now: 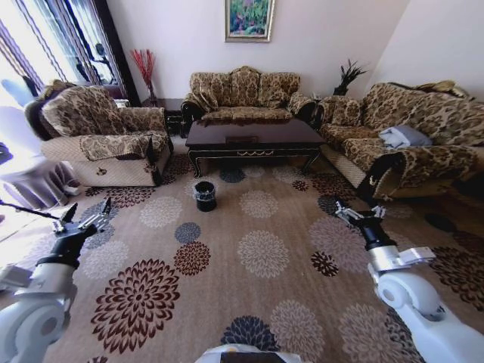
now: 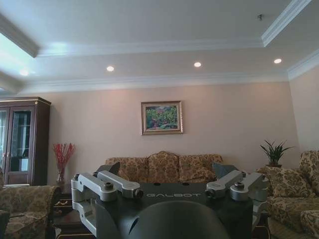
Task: Move to the front of the table and pick up the trash from the floor, then place it into the trash bin.
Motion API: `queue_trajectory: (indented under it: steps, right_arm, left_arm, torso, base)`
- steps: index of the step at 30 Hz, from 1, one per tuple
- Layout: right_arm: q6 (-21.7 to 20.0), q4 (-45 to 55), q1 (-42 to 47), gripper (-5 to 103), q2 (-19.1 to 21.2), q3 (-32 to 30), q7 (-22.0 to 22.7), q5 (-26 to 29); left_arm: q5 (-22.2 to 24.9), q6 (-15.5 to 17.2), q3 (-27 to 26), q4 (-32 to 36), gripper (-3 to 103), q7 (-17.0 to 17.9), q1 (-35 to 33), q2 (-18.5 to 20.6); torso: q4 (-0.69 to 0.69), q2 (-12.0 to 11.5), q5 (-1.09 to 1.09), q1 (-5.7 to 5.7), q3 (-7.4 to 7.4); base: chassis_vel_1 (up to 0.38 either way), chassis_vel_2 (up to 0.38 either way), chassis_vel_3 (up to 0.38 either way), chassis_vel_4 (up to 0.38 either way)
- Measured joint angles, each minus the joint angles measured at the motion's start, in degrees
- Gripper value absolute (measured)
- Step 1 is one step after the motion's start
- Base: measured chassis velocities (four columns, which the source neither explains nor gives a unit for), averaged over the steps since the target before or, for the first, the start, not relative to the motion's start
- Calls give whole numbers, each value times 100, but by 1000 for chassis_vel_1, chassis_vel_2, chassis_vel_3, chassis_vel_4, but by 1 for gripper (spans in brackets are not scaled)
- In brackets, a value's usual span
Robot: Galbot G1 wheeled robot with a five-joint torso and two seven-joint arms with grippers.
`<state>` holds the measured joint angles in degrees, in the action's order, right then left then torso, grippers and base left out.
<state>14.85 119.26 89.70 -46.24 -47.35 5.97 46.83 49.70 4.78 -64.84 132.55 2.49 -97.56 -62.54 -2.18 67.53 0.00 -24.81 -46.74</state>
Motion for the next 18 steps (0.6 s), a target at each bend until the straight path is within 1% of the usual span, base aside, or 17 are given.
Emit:
queue_trajectory:
  steps: [10,18]
  right_arm:
    - [-28,-33,-79,100,13,72,41,-27]
    - [-21,42,-5,100,98,-45,16,6]
  left_arm:
    - [-163,0,12,25,100,29,-45,-44]
    - [-351,14,115,38,100,72,-42,-89]
  torso:
    - [0,-24,1,12,13]
    - [0,-37,0,18,21]
  base:
    - [0,0,0,0]
    - [0,0,0,0]
